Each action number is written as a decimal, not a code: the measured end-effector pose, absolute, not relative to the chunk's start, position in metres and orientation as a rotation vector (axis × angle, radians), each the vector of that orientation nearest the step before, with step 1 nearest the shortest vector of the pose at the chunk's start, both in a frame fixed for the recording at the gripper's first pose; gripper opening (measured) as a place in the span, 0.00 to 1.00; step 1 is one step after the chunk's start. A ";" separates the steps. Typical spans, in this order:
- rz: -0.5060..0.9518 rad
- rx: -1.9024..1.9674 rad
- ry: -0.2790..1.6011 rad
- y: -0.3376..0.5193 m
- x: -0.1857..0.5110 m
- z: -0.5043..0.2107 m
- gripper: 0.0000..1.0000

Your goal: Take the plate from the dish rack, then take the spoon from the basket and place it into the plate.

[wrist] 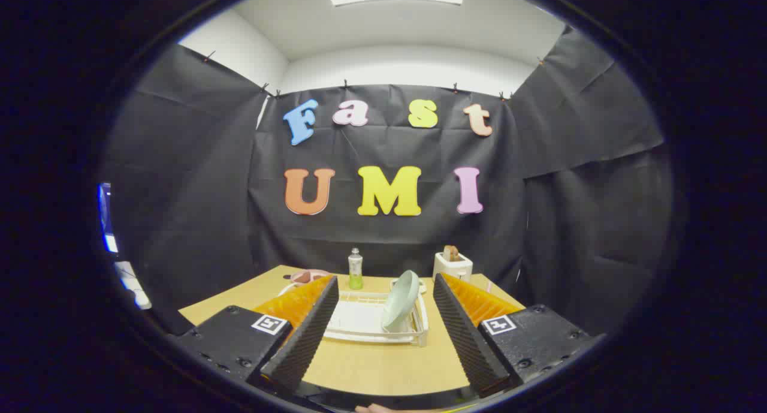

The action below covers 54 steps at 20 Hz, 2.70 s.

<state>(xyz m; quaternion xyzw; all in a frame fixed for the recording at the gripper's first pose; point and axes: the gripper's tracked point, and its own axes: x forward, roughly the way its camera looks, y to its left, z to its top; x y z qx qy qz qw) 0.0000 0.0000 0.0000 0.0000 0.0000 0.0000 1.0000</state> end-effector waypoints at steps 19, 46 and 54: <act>-0.025 0.094 0.034 -0.044 0.015 -0.006 1.00; 0.078 0.099 0.842 -0.020 0.272 -0.047 1.00; -0.007 -0.037 1.180 -0.048 0.333 -0.088 0.96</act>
